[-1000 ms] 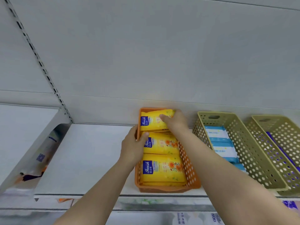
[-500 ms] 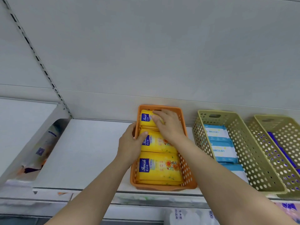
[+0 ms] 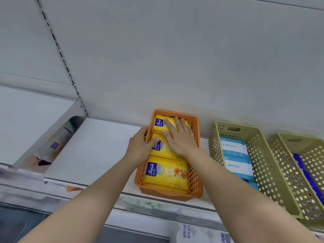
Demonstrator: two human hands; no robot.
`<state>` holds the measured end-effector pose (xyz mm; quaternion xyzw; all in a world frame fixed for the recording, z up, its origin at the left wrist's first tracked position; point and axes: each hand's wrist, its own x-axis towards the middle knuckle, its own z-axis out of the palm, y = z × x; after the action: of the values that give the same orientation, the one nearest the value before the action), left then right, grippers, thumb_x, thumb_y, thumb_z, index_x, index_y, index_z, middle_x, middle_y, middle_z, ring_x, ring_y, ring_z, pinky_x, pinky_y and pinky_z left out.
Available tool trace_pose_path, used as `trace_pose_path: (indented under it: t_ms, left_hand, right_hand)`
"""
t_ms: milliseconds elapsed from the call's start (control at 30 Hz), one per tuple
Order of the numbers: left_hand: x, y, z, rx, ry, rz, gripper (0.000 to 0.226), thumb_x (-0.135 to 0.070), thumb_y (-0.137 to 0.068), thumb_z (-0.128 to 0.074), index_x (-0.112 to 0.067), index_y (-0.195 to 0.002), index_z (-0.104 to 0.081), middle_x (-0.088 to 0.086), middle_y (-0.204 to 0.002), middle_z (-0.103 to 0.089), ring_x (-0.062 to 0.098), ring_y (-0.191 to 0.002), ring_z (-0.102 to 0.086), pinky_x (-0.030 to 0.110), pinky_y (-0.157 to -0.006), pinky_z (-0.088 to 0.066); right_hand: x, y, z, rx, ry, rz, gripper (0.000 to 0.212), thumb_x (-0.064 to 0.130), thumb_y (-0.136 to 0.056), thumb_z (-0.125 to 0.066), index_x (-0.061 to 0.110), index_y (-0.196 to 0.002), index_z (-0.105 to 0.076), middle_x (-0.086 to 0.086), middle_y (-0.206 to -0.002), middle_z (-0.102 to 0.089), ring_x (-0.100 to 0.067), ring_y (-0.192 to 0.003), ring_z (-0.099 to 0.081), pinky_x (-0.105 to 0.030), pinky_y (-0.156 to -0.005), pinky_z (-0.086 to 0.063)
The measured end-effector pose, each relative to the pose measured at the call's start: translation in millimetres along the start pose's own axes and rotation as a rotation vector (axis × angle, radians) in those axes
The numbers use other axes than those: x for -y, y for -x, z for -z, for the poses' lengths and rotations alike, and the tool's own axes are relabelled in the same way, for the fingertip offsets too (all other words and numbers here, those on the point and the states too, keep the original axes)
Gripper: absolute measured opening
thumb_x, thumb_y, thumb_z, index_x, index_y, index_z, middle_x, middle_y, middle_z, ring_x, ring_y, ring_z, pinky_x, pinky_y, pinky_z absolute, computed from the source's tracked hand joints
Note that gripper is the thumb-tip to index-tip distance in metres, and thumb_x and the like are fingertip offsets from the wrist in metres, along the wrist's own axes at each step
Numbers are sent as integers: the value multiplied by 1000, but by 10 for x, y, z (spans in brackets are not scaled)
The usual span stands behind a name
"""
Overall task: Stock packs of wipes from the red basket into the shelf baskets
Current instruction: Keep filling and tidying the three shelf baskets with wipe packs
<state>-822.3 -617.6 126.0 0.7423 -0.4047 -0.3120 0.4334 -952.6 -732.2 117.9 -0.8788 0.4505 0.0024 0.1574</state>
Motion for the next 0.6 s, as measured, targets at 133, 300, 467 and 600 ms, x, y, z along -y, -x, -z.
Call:
trace_pose_path:
  t_ms: [133,300,467,600]
  left_hand:
    - [-83,23,45,-14,-92,15,51,-39,-95,-63,-20,-140,-50,2,-132,-63,13,-102,-63,14,-69,-45]
    - [-312,138,452,-100,-225,-50,58,-36,-93,-67,-15,-143,-47,6,-144,-54,23,-130,-52,30,-98,-42]
    - [-484,556,1351,-198,-425,-249,57,-26,-90,-70,-17,-143,-48,3,-146,-51,23,-135,-45,33,-110,-34]
    - [-273,1154,2157,-313,-514,-362,56,-29,-92,-67,-21,-144,-47,-1,-148,-49,20,-137,-42,31,-110,-30]
  right_hand:
    - [13,4,134,43,-26,-2,60,61,-102,-15,39,-157,-11,-1,-167,2,-22,-154,8,-46,-122,2]
    - [159,15,549,-70,13,-16,60,52,-101,-36,21,-153,-34,-11,-163,-22,-29,-151,-16,-44,-121,-16]
    - [738,375,1055,-234,-8,82,54,41,-99,-50,16,-147,-46,-8,-153,-43,-28,-143,-34,-38,-114,-29]
    - [1515,900,1221,-381,7,223,51,38,-99,-52,19,-146,-46,-3,-150,-47,-24,-142,-34,-34,-112,-29]
